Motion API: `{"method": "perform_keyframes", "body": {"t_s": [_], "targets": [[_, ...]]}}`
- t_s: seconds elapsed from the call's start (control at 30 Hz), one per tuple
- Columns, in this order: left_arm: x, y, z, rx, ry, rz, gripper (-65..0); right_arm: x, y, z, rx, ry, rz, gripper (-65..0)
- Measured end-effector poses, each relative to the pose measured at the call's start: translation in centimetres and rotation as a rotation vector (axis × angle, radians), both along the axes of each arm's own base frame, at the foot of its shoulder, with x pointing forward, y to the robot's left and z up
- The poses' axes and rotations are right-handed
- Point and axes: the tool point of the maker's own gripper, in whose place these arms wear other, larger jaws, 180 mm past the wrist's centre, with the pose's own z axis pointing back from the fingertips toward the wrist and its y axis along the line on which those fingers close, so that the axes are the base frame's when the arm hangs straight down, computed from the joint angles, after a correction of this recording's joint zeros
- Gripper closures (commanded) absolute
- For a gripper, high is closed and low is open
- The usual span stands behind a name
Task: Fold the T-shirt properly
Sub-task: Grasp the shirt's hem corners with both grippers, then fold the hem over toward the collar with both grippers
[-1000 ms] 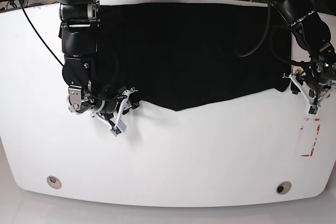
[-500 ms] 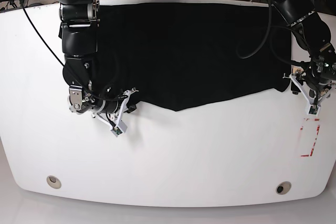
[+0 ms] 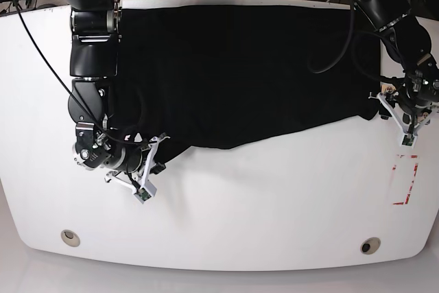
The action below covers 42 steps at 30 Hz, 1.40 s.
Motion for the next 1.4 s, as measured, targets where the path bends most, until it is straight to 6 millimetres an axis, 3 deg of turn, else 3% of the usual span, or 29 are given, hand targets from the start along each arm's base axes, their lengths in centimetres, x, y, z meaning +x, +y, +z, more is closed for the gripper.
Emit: {"method": "perform_keyframes", "body": {"t_s": [0.13, 0.47, 0.67, 0.83, 0.93, 1.07, 1.3, 1.4], "targets": [[0.1, 0.0, 0.1, 0.000, -0.003, 0.000, -31.8, 0.5, 0.3, 2.2, -0.013, -0.070, 0.014, 0.0], [0.1, -0.1, 0.1, -0.003, -0.004, 0.000, -32.2, 1.5, 0.7, 5.6, -0.023, -0.168, 0.030, 0.0], [0.3, -0.1, 0.1, -0.005, -0.007, -0.001, -33.1, 1.6, 0.8, 5.9, -0.023, -0.177, 0.032, 0.0], [0.5, -0.7, 0.0, -0.023, -0.014, 0.000, -37.8, 1.6, 0.8, 6.6, -0.035, -0.198, 0.036, 0.0], [0.5, -1.7, -0.5, -0.045, -0.013, -0.007, -38.6, 1.8, 1.2, 8.2, -0.027, -0.246, 0.045, 0.0], [1.9, -2.8, -0.1, -0.082, -0.098, -0.031, -45.1, 1.9, 1.1, 8.4, -0.030, -0.252, 0.046, 0.0], [1.1, -4.4, -4.3, -0.180, -0.011, -0.028, -45.8, 1.8, 1.1, 8.2, -0.034, -0.245, 0.046, 0.0], [1.1, -4.4, -5.0, -0.199, 0.010, -0.018, -45.8, 1.7, 1.1, 8.0, -0.033, -0.241, 0.046, 0.0]]}}
